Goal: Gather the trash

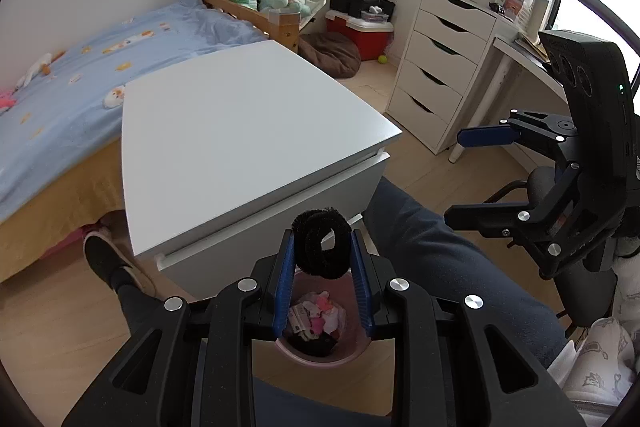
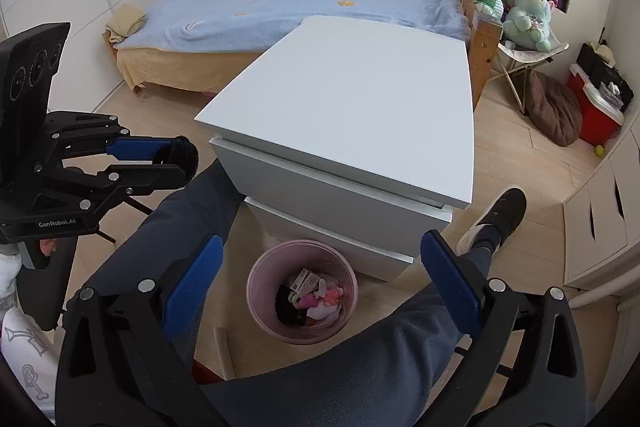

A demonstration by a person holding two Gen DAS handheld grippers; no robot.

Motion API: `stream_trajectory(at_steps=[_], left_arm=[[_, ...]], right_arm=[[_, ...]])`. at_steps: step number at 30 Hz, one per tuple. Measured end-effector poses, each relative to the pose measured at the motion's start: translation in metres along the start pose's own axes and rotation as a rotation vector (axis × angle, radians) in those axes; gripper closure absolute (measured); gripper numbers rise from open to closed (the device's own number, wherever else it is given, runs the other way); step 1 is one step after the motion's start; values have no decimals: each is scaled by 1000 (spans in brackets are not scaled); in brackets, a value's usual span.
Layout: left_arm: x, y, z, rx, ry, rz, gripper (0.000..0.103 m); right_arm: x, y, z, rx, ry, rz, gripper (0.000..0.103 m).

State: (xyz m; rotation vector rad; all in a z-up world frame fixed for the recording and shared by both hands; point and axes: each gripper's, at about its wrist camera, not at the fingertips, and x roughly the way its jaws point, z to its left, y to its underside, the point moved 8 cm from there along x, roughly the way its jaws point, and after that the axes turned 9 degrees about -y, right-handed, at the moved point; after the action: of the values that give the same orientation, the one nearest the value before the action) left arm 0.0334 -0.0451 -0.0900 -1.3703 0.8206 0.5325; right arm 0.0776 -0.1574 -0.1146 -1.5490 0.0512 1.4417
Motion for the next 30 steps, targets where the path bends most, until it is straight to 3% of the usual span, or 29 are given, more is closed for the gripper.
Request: stream_trajectory(at_steps=[6, 9, 11, 12, 13, 19, 30], left_arm=[[0, -1, -6, 16, 16, 5, 76], [1, -1, -7, 19, 25, 7, 70], [2, -2, -7, 14, 26, 6, 42], [3, -2, -6, 6, 27, 3, 19], [3, -2, -5, 1, 25, 0, 14], [8, -1, 4, -20, -12, 7, 8], [7, -5, 20, -66, -25, 0, 7]], right_arm=[[-10, -4, -8, 16, 16, -27, 6], [-13, -5, -10, 20, 18, -34, 6], [-13, -6, -11, 22, 16, -36, 6], [-13, -5, -12, 23, 17, -37, 6], [-12, -5, -11, 25, 17, -36, 6], [-11, -4, -12, 31, 10, -36, 5], [-9, -10, -9, 39, 9, -56, 3]])
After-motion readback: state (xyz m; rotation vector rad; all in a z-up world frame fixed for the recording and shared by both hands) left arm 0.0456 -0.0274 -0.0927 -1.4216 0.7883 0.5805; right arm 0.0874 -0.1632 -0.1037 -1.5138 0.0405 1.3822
